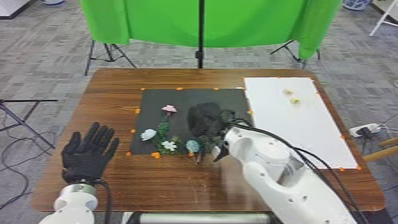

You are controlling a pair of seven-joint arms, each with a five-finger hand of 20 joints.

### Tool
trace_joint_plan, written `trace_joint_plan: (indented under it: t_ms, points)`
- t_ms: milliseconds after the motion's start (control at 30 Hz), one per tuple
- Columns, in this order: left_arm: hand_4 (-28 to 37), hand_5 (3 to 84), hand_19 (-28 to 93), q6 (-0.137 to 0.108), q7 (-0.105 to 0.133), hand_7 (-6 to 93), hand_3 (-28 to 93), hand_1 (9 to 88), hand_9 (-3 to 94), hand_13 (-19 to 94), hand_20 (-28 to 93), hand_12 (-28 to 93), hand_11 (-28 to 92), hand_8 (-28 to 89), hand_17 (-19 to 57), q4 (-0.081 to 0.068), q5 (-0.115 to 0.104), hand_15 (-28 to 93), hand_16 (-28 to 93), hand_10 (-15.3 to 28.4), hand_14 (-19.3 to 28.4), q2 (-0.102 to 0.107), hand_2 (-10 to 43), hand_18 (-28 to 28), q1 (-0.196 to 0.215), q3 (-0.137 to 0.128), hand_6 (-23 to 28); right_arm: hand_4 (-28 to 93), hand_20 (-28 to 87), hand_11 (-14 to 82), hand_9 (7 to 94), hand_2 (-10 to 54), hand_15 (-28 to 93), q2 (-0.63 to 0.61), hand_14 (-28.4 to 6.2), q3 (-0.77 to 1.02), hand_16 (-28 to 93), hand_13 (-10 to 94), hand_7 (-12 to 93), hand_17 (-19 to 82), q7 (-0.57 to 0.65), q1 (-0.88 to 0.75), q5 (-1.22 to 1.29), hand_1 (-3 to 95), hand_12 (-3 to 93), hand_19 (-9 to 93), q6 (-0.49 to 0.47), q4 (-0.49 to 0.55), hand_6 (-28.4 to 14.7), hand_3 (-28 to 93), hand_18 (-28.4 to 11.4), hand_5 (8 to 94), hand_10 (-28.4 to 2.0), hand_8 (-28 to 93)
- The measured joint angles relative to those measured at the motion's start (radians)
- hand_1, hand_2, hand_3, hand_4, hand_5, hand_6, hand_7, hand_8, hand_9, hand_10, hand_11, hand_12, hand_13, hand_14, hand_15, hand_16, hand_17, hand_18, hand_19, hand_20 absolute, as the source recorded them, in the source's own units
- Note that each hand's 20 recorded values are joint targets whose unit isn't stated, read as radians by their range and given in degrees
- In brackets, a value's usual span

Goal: Arrange flowers

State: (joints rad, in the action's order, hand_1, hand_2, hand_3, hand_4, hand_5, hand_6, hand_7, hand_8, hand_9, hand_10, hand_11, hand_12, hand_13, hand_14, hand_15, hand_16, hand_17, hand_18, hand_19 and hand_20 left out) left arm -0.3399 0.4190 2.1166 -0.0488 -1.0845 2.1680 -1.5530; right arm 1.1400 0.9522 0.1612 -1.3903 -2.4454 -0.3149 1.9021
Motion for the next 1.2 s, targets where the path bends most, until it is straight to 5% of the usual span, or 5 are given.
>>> trace_joint_plan:
  t_ms: [333,667,1000,1200]
  points:
    - [-28.3,48.1,40,0.001,0.009,13.1,77,27.4,41.7,30,14,9,26,-10,-8.2,0.002,0.0,42,-10,16.3,16.3,-0.001,15.3,14.8,0.003,0.0,10.7,-28,36,14.7,52.1,-9.5,43,-0.084,-14.7,0.195,14,44,19,24,0.182,0.025,-0.035,42.8,15.2,76,0.177,-0.121,-1.8,86,-22.5,58.3,-15.9,-15]
    - [-28.3,48.1,40,0.007,0.025,13.0,77,26.8,41.8,30,14,9,26,-10,-8.2,0.004,-0.002,42,-10,16.3,16.3,0.004,15.0,14.8,0.012,-0.002,10.6,-28,30,11.1,46.6,-9.5,33,-0.225,-14.1,0.322,14,44,19,22,0.243,0.064,-0.037,43.2,13.2,71,0.075,-0.313,-0.9,86,-21.7,52.6,-13.0,-15]
    - [-28.3,49.2,40,0.007,0.023,12.8,77,26.7,42.9,31,14,10,26,-10,-8.2,0.004,0.018,41,-9,16.3,16.3,0.006,15.2,14.9,0.01,0.002,11.1,-28,31,13.4,65.2,-9.5,34,-0.173,-8.7,0.286,21,62,20,28,0.199,0.113,-0.086,50.7,14.2,77,0.058,-0.457,2.7,80,-20.5,63.5,-9.9,-15]
    - [-28.3,49.3,40,0.007,0.023,12.8,77,26.7,42.9,31,14,10,25,-10,-8.2,0.004,0.018,41,-9,16.5,16.4,0.005,15.2,14.9,0.01,0.004,11.2,-28,34,7.4,88.4,-9.5,27,-0.158,-5.8,0.258,39,72,24,30,0.174,0.126,-0.106,59.9,35.2,77,0.097,-0.468,3.3,70,-20.2,80.2,-9.1,-2]
